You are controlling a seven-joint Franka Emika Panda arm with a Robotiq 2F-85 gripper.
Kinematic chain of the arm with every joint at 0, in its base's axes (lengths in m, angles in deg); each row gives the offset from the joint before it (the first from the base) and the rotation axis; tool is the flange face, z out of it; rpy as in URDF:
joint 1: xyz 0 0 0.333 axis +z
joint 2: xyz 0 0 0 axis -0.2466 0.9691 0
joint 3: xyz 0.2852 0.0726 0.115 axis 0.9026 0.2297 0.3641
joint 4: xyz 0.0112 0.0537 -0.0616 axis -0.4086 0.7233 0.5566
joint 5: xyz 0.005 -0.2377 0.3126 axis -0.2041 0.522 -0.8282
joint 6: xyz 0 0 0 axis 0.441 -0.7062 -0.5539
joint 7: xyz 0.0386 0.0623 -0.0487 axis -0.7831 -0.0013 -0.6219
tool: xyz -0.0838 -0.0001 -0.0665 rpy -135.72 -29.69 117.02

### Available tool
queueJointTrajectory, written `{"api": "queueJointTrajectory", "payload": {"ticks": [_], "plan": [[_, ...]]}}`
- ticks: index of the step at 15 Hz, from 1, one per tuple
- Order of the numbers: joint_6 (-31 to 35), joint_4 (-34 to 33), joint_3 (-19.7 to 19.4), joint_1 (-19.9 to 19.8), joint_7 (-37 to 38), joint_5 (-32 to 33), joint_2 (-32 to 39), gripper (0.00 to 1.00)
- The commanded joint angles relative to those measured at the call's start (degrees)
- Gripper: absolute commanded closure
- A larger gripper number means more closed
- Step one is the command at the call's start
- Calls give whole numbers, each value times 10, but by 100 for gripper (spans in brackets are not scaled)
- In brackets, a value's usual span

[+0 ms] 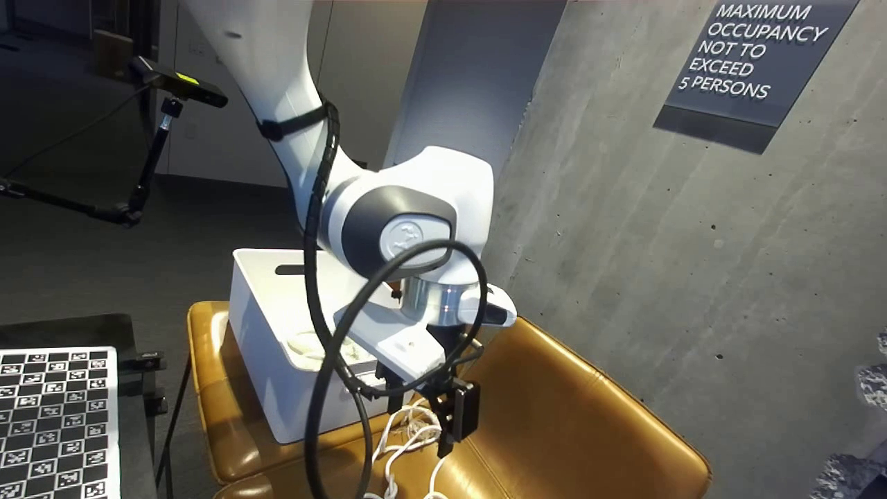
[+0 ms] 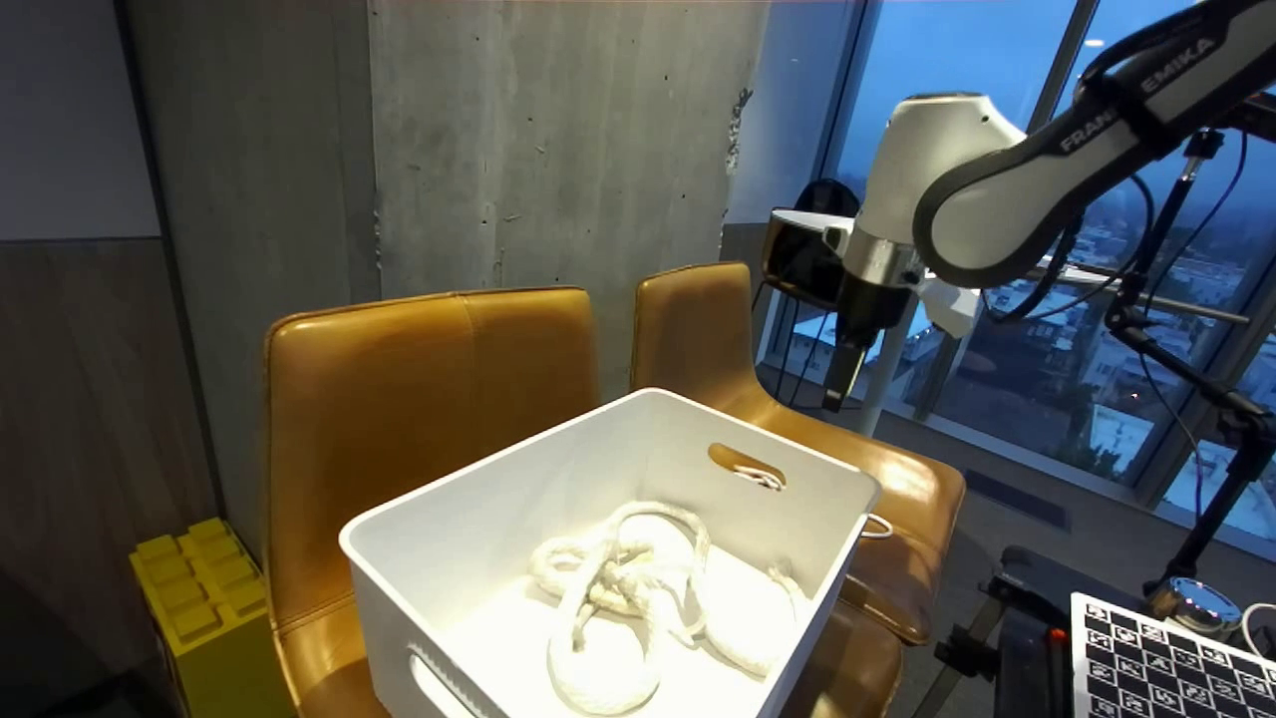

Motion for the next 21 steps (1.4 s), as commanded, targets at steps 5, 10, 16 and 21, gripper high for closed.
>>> {"api": "queueJointTrajectory", "payload": {"ticks": [5, 10, 16, 21], "plan": [[45, -103, 4, 27, 7, 5, 137, 0], [41, -123, 26, 38, -3, -6, 149, 4], [38, -137, 26, 36, -3, -6, 179, 4], [34, -153, 28, 32, -4, -11, 205, 5]]}}
